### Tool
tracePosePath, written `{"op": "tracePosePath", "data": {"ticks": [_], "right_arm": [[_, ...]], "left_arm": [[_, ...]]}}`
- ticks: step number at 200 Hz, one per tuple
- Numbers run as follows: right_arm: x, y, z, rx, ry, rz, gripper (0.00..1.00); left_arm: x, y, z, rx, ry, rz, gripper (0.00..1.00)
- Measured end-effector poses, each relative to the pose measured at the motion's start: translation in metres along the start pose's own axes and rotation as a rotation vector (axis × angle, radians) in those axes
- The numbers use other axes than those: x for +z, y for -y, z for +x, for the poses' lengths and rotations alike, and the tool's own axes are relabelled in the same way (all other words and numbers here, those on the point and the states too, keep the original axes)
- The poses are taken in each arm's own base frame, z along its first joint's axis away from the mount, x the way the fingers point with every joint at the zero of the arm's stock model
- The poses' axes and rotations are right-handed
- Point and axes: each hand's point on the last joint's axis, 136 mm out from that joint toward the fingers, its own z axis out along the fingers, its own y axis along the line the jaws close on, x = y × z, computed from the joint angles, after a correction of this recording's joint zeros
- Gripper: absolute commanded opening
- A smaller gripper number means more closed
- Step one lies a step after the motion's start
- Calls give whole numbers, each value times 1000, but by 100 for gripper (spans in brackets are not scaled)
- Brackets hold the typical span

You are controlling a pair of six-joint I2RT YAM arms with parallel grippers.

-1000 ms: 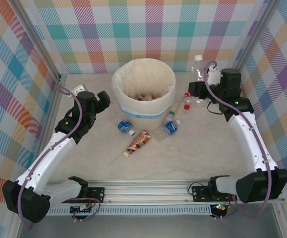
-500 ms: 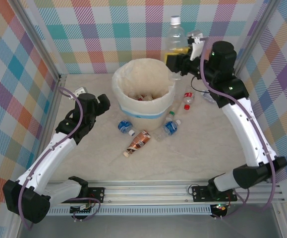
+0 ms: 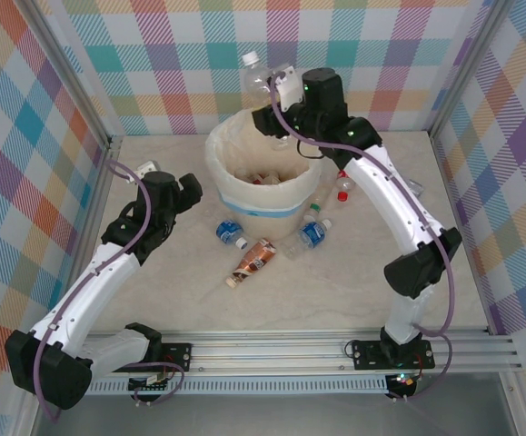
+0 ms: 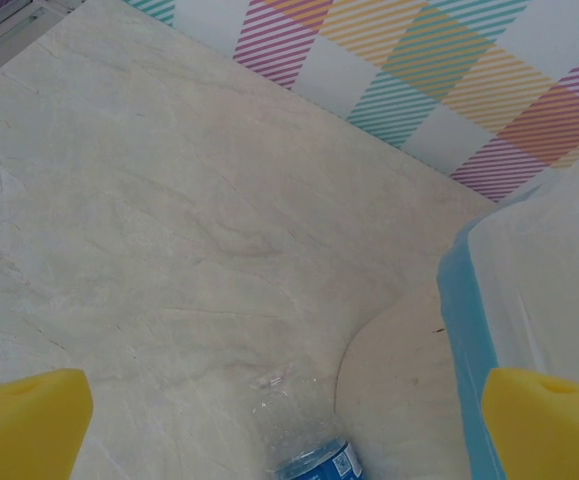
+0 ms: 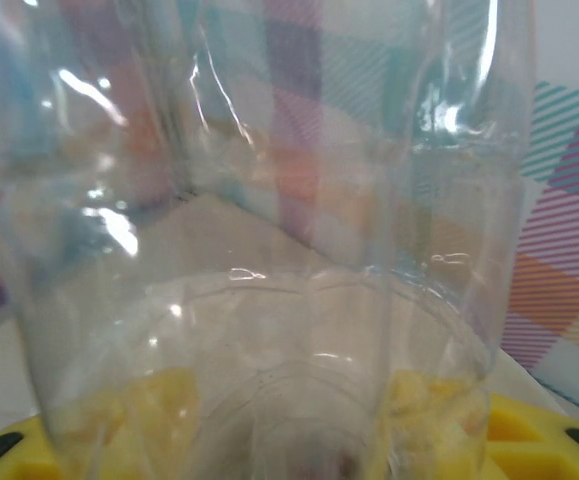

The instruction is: Put the plastic bottles in the bin

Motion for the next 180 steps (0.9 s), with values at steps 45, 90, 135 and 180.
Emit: {"op": "tracePosePath", "data": {"ticks": [45, 90, 135, 180], "right_arm": [[16, 28, 39, -71, -135, 203, 69], [13, 53, 66, -95, -214, 356, 85], [-10, 51, 63, -70, -197, 358, 89], [-47, 30, 56, -37, -119, 255, 94]], "left_arm": [[0, 0, 0, -3, -2, -1, 100], [1, 1, 2, -1, -10, 5, 100], [6, 2, 9, 5, -38, 7, 100], [5, -3, 18, 16, -77, -8, 100]]}}
